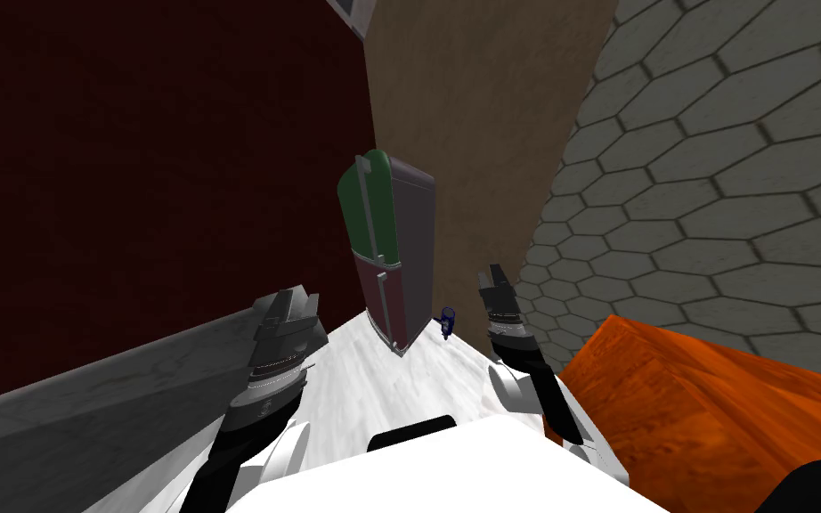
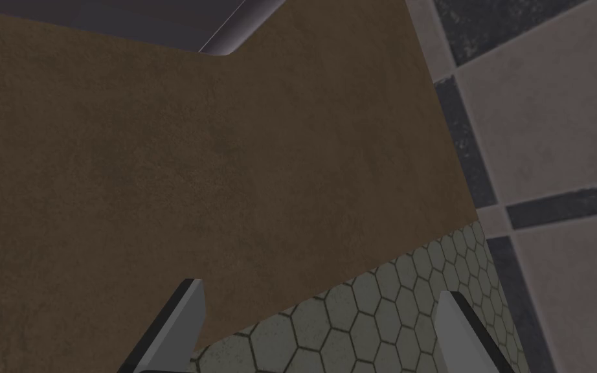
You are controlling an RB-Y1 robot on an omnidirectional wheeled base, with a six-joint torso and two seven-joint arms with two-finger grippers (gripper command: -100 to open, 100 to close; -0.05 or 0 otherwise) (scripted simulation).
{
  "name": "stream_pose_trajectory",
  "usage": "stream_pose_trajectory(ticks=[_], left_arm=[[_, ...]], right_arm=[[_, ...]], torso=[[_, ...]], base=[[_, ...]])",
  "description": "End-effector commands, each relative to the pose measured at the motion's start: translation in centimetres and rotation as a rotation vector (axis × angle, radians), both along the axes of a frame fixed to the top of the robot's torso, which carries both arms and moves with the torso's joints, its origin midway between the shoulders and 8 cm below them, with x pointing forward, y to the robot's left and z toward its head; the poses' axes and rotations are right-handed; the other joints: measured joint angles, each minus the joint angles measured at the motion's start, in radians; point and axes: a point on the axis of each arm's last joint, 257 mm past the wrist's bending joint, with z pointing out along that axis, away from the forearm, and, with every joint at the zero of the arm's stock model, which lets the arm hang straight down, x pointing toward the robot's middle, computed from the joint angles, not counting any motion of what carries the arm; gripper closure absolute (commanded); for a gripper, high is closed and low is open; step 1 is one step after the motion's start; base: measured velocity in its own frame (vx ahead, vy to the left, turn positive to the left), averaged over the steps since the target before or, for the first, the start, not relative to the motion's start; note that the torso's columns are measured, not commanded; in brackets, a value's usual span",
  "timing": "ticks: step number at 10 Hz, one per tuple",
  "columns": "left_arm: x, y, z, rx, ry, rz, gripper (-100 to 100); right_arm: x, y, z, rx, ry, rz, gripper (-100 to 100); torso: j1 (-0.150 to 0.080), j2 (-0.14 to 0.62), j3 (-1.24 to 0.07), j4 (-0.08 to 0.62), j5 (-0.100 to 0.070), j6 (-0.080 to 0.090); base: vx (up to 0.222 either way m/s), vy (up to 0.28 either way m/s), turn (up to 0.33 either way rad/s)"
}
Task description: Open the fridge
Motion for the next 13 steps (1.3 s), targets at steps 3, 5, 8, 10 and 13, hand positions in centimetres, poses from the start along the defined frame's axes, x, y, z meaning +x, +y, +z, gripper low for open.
stream_pose_trajectory(ticks=[3,5,8,10,13], left_arm=[[0.0,0.0,0.0,0.000,0.000,0.000,0],[0.0,0.0,0.0,0.000,0.000,0.000,0],[0.0,0.0,0.0,0.000,0.000,0.000,0],[0.2,-0.3,0.0,0.022,0.010,-0.012,-100],[1.1,-0.7,-0.1,0.062,0.042,-0.030,-100]], right_arm=[[0.0,0.0,0.0,0.000,0.000,0.000,0],[0.0,0.0,0.0,0.000,0.000,0.000,0],[0.0,0.0,0.0,0.000,0.000,0.000,0],[0.0,0.0,0.0,0.000,0.000,0.000,0],[0.0,0.0,0.0,0.000,0.000,0.000,0]], torso=[[0.000,0.175,-0.351,0.176,0.000,0.000],[0.000,0.322,-0.644,0.322,0.000,0.000],[0.000,0.544,-1.087,0.544,0.000,0.000],[0.000,0.691,-1.382,0.691,0.000,0.000],[-0.001,0.736,-1.476,0.736,0.000,0.000]], base=[[0.000,0.000,0.000],[0.000,0.000,0.000],[0.000,0.000,0.000],[0.008,-0.002,-0.001],[0.033,-0.017,-0.006]])
